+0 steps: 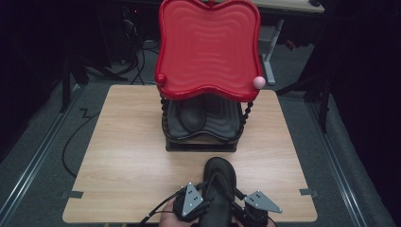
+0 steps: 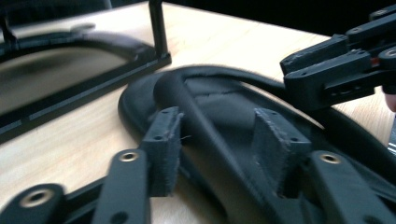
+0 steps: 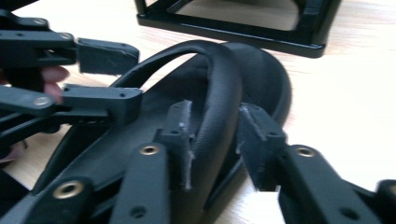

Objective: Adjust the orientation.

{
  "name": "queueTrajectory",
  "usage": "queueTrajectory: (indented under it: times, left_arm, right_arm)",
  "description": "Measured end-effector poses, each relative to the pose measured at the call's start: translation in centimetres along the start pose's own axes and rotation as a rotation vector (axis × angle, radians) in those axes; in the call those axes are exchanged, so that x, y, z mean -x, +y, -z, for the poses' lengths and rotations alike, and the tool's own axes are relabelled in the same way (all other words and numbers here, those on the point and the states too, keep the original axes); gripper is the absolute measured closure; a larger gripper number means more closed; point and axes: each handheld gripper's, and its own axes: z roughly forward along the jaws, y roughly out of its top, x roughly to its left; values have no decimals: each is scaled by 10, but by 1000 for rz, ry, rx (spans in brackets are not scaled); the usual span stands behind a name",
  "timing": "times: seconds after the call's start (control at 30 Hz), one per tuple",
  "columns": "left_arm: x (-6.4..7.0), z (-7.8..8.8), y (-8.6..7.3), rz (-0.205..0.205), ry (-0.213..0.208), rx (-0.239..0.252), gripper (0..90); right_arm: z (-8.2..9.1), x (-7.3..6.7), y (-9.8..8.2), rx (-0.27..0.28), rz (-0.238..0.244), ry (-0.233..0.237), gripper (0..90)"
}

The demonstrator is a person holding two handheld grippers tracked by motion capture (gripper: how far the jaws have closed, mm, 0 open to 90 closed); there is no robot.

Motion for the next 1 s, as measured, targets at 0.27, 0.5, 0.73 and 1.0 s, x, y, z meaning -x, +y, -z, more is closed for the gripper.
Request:
queueTrajectory:
  times: [0.27,0.5,0.73,1.0]
  left_arm:
    - [-20,-7,3,40,54,0,612]
    - [-18,-2,-2,53,39,-22,490]
    - [-16,2,-3,87,30,-17,621]
    - [0,24,14,5,30,102,643]
  right_arm:
    - [-23,-1,11,2,45,-6,723]
    - [-34,-2,14,1,0,-8,538]
    - [-32,-1,5,-34,-13,-6,677]
    - [-9,-6,7,44,22,-11,713]
